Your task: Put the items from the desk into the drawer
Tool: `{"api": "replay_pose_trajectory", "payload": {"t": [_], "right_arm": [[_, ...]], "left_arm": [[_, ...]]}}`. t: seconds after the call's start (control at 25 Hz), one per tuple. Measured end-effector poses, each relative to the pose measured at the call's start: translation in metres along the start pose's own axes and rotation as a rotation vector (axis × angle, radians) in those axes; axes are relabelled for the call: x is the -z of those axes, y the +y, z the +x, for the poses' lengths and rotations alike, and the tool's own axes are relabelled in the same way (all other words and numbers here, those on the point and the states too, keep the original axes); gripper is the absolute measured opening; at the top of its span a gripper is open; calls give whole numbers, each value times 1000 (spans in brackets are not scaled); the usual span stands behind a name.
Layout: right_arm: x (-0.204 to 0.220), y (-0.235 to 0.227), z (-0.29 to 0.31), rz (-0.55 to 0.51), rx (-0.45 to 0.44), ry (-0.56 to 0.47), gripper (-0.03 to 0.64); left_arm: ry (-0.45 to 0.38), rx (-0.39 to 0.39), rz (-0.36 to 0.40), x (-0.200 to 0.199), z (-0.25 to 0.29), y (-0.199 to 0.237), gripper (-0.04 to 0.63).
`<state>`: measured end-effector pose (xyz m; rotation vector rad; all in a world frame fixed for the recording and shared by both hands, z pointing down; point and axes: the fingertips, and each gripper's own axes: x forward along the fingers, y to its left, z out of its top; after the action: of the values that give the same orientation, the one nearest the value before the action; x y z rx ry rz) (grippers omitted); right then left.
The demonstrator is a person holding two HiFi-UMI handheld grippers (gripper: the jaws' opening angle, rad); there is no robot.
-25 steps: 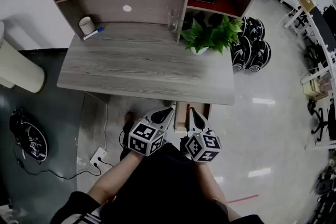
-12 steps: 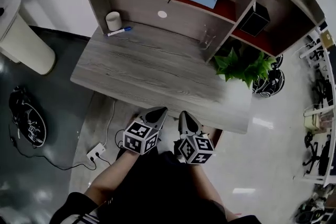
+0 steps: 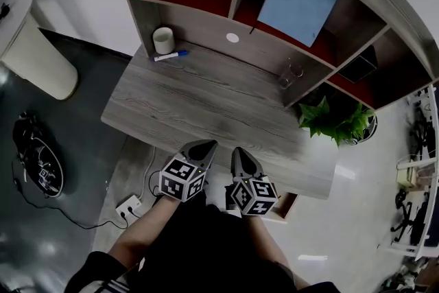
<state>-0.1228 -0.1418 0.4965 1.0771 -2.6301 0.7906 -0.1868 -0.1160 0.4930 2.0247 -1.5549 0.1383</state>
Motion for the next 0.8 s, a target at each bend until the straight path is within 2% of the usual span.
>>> {"api": "replay_pose_trajectory", "payload": {"t": [0.56,0.8], "right_arm": [[-7,34,77,1,10,15,-8],[-5,56,113,-32,-6,51,-8]], "left_arm": [[0,20,-3,-33,7,79,15],[-8,10,-20,-45,2,114,15]]}}
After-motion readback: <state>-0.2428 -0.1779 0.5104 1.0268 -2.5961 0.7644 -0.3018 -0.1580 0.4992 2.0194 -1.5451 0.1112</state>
